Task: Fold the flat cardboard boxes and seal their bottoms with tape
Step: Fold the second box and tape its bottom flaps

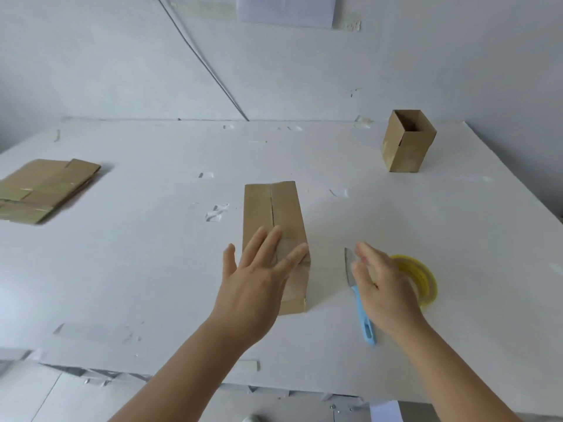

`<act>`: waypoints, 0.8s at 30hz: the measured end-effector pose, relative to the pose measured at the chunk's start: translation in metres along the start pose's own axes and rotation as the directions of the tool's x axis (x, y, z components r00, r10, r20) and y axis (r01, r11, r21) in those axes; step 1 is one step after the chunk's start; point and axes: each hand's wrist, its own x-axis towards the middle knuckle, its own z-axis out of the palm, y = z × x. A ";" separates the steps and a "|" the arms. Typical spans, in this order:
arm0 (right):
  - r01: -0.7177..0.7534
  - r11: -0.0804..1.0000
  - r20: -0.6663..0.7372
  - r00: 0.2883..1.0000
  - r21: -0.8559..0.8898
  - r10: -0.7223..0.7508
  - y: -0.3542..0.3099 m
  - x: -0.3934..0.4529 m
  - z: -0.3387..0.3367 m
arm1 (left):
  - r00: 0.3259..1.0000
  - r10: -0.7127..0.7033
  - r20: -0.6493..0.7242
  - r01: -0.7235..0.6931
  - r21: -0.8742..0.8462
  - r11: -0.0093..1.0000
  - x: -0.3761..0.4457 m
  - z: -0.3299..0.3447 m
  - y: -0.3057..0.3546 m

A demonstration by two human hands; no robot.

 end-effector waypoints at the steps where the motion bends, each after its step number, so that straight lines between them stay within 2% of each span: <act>1: 0.051 0.993 0.064 0.996 0.108 -0.059 -0.022 -0.007 0.003 | 0.999 0.003 0.032 -0.002 -0.045 0.999 -0.004 0.004 -0.001; 4: 0.116 0.956 0.229 0.956 0.270 -0.181 -0.069 -0.028 0.025 | 1.000 -0.012 -0.023 0.006 -0.241 0.971 -0.010 0.006 -0.004; 6: 0.087 0.936 0.241 0.954 0.342 -0.177 -0.077 -0.037 0.043 | 0.992 -0.107 -0.061 0.072 -0.422 0.904 -0.011 0.002 -0.003; 8: 0.053 0.917 0.223 0.963 0.396 -0.152 -0.078 -0.041 0.055 | 0.959 -0.274 -0.078 0.172 -0.609 0.774 -0.013 -0.007 0.001; 11: 0.026 0.913 0.228 0.965 0.407 -0.129 -0.077 -0.039 0.059 | 0.865 -0.498 -0.064 0.276 -0.768 0.578 -0.010 -0.013 0.002; 14: -0.016 0.910 0.194 0.978 0.415 -0.071 -0.075 -0.035 0.058 | 0.772 -0.619 0.141 0.380 -0.884 0.273 -0.008 -0.014 -0.002; 15: -0.036 0.904 0.159 0.987 0.426 -0.035 -0.077 -0.033 0.058 | 0.774 -0.605 0.189 0.394 -0.891 0.227 -0.007 -0.014 -0.003; 17: -0.075 0.898 0.051 0.997 0.433 0.059 -0.083 -0.024 0.057 | 0.800 -0.536 0.271 0.432 -0.879 0.200 -0.005 -0.014 -0.004; 19: -0.134 0.906 -0.031 0.987 0.402 0.160 -0.090 -0.011 0.058 | 0.823 -0.491 0.286 0.417 -0.891 0.180 -0.004 -0.017 -0.003; 22: -0.231 0.876 -0.057 0.958 0.423 0.280 -0.093 0.001 0.063 | 0.847 -0.453 0.279 0.397 -0.898 0.189 -0.003 -0.015 -0.008; 24: -0.241 0.855 -0.069 0.950 0.459 0.305 -0.092 0.002 0.064 | 0.852 -0.421 0.310 0.422 -0.884 0.201 -0.005 -0.009 -0.013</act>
